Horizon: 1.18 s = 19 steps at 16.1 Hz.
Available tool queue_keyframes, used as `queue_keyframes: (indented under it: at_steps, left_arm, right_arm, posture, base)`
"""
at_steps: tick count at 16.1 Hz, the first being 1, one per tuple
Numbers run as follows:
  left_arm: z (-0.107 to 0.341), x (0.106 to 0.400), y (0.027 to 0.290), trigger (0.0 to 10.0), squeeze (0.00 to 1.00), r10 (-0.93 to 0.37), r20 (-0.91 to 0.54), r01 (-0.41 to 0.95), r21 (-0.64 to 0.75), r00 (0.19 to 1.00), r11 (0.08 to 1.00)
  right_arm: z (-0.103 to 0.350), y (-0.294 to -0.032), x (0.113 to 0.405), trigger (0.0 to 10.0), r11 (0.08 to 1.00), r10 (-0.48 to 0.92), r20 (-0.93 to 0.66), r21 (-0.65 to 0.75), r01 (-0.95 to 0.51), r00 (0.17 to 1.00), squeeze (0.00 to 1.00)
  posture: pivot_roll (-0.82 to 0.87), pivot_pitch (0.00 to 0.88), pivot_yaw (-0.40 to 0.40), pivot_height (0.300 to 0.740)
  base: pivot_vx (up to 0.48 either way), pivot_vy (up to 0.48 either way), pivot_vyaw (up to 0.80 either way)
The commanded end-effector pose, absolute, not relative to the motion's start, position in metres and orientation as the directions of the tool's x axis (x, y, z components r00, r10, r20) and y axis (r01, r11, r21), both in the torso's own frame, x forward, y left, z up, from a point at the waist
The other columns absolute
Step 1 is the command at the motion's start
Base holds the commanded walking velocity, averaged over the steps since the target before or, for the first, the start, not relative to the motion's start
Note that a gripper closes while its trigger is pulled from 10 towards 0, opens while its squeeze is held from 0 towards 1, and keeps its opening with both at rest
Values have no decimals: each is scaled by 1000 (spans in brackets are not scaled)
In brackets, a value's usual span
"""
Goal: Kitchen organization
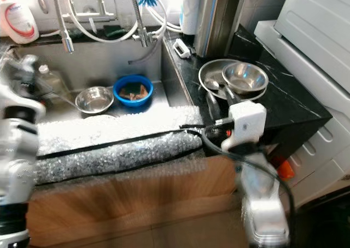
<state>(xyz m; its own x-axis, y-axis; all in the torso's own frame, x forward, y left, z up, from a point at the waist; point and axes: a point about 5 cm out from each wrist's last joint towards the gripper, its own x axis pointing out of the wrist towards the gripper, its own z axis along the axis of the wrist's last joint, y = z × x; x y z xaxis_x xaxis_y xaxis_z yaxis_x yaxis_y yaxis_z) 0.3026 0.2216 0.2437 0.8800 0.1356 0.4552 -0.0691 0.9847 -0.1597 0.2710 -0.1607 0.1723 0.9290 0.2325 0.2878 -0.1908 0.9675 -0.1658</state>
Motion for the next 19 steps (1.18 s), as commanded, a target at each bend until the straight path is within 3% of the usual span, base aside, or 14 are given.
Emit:
queue_keyframes:
  at_steps: [1, 10, 16, 17, 18, 19]
  left_arm:
    - [234, 305, 218, 10000, 0, 95, 429, -58, -99, 898, 993]
    - [200, 311, 233, 10000, 0, 34, 311, -69, 101, 950, 992]
    - [183, 320, 234, 10000, 0, 48, 212, -61, 54, 976, 997]
    - [183, 320, 234, 10000, 357, 51, 210, -63, 51, 976, 997]
    - [184, 322, 236, 10000, 1000, 65, 212, -73, 34, 975, 997]
    - [185, 322, 237, 10000, 1000, 65, 211, -74, 36, 975, 997]
  right_arm:
    - [170, -154, 262, 10000, 959, 255, 301, -197, -202, 919, 0]
    - [146, -167, 235, 10000, 970, 191, 252, -194, -144, 949, 0]
    - [146, -165, 239, 10000, 976, 177, 258, -167, -137, 950, 0]
    - [146, -165, 239, 10000, 976, 179, 257, -166, -139, 950, 0]
    - [145, -164, 240, 10000, 976, 182, 252, -165, -144, 950, 0]
    - [144, -164, 240, 10000, 976, 182, 250, -164, -144, 951, 0]
  posture:
    - [43, 103, -27, 740]
    - [33, 72, -12, 740]
    - [29, 53, -10, 740]
    - [28, 50, -9, 740]
    - [29, 46, -9, 740]
    - [29, 46, -9, 740]
  base:
    - [0, 0, 0]
    - [0, 0, 0]
    - [0, 0, 0]
    - [0, 0, 0]
    - [0, 0, 0]
    - [0, 0, 0]
